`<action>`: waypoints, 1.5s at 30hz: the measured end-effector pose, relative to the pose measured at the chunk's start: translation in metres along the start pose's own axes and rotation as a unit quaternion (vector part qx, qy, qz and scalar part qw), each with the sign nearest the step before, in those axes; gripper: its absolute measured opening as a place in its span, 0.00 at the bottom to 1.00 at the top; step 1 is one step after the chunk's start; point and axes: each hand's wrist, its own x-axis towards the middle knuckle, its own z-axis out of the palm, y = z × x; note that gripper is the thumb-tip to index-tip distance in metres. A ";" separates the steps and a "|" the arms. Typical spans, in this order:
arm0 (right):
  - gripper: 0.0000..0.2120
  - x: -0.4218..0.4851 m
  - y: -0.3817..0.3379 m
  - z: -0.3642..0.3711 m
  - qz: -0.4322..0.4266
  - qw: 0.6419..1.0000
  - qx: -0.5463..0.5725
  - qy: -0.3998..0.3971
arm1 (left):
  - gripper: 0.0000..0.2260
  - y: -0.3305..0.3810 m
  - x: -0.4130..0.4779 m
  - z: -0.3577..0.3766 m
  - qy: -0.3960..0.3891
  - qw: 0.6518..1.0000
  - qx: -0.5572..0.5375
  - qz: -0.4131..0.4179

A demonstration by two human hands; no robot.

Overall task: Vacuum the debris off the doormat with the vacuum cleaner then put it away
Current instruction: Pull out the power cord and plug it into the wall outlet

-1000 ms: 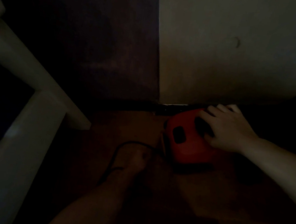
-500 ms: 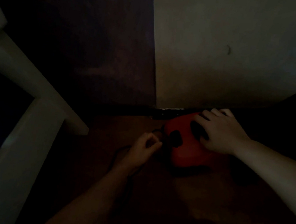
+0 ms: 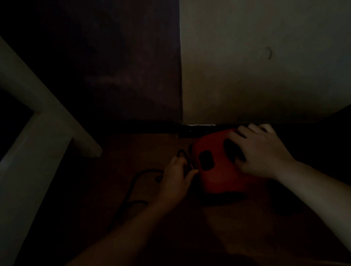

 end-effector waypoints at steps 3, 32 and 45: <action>0.29 0.000 0.000 0.000 -0.001 1.000 0.005 0.006 | 0.20 0.001 -0.002 -0.003 0.011 0.998 -0.059 -0.032; 0.29 0.001 0.003 0.003 -0.006 1.000 -0.004 -0.003 | 0.08 -0.072 0.047 -0.014 0.052 0.983 -0.115 -0.133; 0.31 0.005 -0.009 -0.005 0.030 0.999 -0.002 -0.015 | 0.07 -0.023 0.015 -0.143 -0.258 0.961 0.022 0.096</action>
